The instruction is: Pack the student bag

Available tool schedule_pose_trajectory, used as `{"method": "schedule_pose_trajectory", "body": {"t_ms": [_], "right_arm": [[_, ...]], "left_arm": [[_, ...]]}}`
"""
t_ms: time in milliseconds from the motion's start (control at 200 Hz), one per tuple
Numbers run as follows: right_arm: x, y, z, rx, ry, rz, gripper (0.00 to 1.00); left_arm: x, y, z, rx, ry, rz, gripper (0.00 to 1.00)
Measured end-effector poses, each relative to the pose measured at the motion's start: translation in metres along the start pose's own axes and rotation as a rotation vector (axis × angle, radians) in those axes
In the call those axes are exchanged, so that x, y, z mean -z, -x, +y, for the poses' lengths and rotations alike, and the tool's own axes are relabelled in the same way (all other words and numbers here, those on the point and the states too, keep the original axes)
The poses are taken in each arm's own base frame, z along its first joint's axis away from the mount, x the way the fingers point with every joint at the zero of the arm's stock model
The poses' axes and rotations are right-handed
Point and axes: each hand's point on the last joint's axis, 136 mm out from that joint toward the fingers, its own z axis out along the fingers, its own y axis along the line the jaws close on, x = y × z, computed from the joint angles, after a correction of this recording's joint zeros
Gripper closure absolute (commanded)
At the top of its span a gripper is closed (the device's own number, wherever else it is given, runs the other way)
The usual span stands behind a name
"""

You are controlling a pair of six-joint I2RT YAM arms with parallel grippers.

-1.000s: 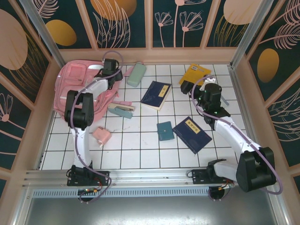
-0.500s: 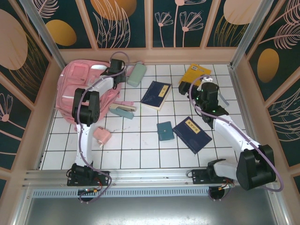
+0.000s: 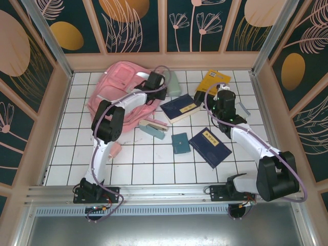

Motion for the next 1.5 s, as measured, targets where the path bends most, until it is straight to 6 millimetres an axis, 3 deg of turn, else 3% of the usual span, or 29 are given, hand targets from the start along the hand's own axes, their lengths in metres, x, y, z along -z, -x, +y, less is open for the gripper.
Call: {"method": "schedule_pose_trajectory", "body": {"t_ms": [80,195,290,385,550,620,715,921,1046,1301,1501], "right_arm": [[-0.002,-0.003,-0.001,-0.003,-0.003,0.008,0.01],[-0.008,-0.011,-0.001,0.0,-0.002,0.037,0.01],[-0.017,-0.02,0.003,0.005,0.004,0.072,0.01],[-0.027,-0.028,0.015,0.013,0.03,0.109,0.02],[-0.053,-0.05,0.046,0.007,0.115,0.208,0.27],[-0.067,-0.062,0.056,-0.009,0.145,0.259,0.3],[-0.087,-0.081,0.07,-0.026,0.175,0.329,0.3],[-0.109,-0.131,0.102,-0.048,0.231,0.465,0.39],[-0.119,-0.155,0.111,-0.081,0.248,0.534,0.4],[-0.131,-0.185,0.118,-0.128,0.252,0.618,0.47],[-0.143,-0.196,0.131,-0.148,0.275,0.654,0.76]], "left_arm": [[0.004,-0.006,-0.023,-0.038,-0.048,0.011,1.0],[0.016,-0.016,-0.038,-0.056,-0.08,0.028,0.66],[0.036,-0.016,-0.037,-0.051,-0.071,0.022,0.53],[0.068,-0.003,-0.029,-0.024,-0.037,-0.023,0.56],[0.135,0.008,-0.01,0.066,0.026,-0.122,0.6],[0.156,-0.005,-0.001,0.114,0.046,-0.137,0.62],[0.171,-0.042,0.014,0.181,0.081,-0.104,0.63],[0.177,-0.136,0.039,0.313,0.14,0.034,0.65],[0.181,-0.17,0.05,0.369,0.175,0.078,0.67],[0.177,-0.185,0.069,0.385,0.274,0.084,0.76],[0.17,-0.184,0.105,0.374,0.374,0.085,0.76]]}}
